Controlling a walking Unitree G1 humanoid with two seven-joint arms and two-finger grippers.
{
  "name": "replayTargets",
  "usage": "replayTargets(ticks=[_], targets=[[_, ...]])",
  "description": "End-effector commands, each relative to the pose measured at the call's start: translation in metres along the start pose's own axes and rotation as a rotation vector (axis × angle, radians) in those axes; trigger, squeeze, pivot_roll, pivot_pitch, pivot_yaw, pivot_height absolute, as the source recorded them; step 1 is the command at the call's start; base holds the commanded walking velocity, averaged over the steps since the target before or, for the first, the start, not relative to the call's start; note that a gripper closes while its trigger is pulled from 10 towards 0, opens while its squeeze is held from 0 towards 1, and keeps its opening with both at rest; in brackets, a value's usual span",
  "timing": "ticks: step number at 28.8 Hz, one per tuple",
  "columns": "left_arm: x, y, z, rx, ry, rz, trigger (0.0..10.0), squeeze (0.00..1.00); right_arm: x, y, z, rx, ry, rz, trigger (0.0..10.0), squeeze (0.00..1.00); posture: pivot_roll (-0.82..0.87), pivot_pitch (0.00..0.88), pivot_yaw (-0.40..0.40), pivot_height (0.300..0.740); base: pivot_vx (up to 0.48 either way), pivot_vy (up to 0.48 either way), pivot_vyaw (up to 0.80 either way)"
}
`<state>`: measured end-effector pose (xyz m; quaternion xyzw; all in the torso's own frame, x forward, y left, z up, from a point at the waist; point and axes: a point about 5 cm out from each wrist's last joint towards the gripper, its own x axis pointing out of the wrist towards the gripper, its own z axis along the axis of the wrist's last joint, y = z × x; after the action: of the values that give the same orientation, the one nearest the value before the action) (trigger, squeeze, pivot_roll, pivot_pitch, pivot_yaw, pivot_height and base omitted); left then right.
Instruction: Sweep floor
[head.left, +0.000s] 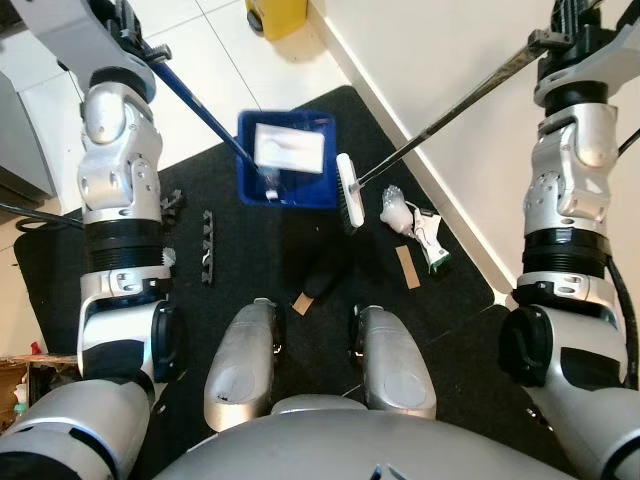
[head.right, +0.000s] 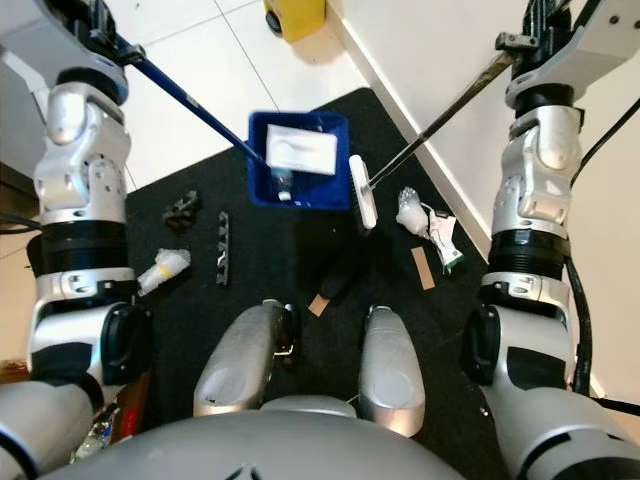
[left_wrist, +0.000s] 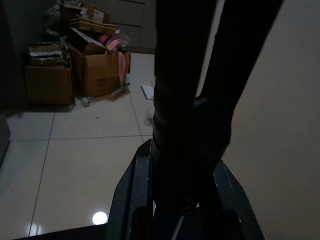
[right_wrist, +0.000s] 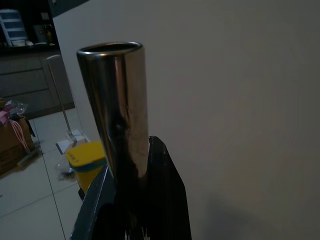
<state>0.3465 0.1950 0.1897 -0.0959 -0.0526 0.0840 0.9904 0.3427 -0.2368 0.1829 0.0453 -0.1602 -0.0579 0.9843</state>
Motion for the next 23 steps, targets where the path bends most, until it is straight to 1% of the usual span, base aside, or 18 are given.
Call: replayTargets(ticks=[1,2,13,23], targets=[[-0.0025,-0.007,0.0059,-0.007,-0.039,-0.019,10.0,0.0,0.0004,0.0039,0.0,0.008,-0.017,0.003,10.0,0.0,0.09,0.0,0.017,0.74,0.0,0.0,0.0],[-0.0024,-0.0104,0.0054,-0.002,-0.042,-0.03,10.0,0.0,0.0003,0.0063,-0.0023,0.011,-0.01,0.01,10.0,0.0,0.09,0.0,0.017,0.74,0.0,0.0,0.0],[-0.001,-0.0139,0.0063,0.002,-0.05,-0.037,10.0,0.0,0.0016,0.0092,-0.0053,0.025,-0.003,0.013,10.0,0.0,0.09,0.0,0.019,0.74,0.0,0.0,0.0],[-0.0018,-0.0142,0.0067,0.003,-0.055,-0.034,10.0,0.0,0.0025,0.0109,-0.0069,0.016,-0.001,0.016,10.0,0.0,0.1,0.0,0.018,0.74,0.0,0.0,0.0]])
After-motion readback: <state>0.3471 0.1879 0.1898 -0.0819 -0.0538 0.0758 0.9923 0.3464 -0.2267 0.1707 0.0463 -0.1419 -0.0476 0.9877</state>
